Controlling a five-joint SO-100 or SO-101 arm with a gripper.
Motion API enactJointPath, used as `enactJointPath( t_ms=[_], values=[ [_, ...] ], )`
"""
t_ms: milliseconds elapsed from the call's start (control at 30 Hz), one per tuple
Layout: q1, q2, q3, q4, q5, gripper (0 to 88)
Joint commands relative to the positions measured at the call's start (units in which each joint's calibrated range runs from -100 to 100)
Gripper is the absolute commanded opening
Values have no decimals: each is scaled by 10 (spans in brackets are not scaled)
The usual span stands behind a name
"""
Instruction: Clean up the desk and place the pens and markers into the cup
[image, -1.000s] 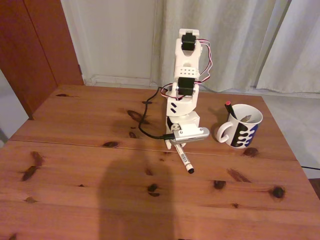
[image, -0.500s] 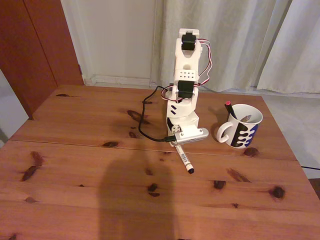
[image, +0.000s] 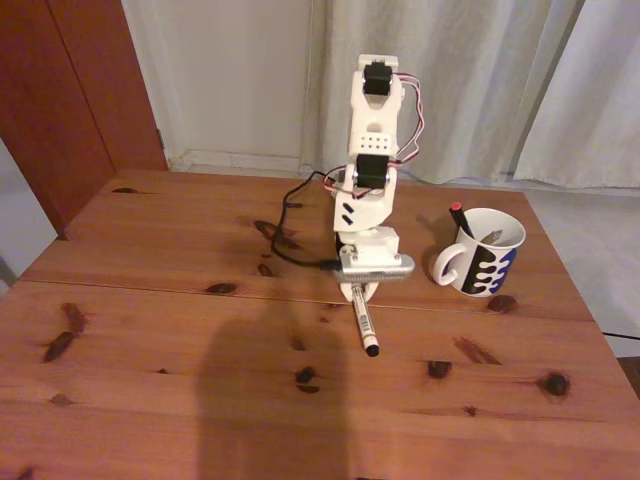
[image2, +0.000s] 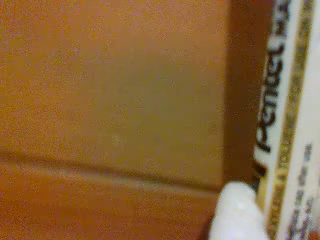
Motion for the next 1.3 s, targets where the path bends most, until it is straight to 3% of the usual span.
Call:
enactJointPath(
  t_ms=[0, 267, 533, 1100, 1267],
  values=[
    [10, -107, 46, -122, -34, 7],
    [9, -301, 191, -334, -134, 7],
    [1, -490, 281, -349, -211, 7],
    [-229, -686, 370, -346, -202, 5],
    [-264, -711, 369, -302, -202, 5]
  ],
)
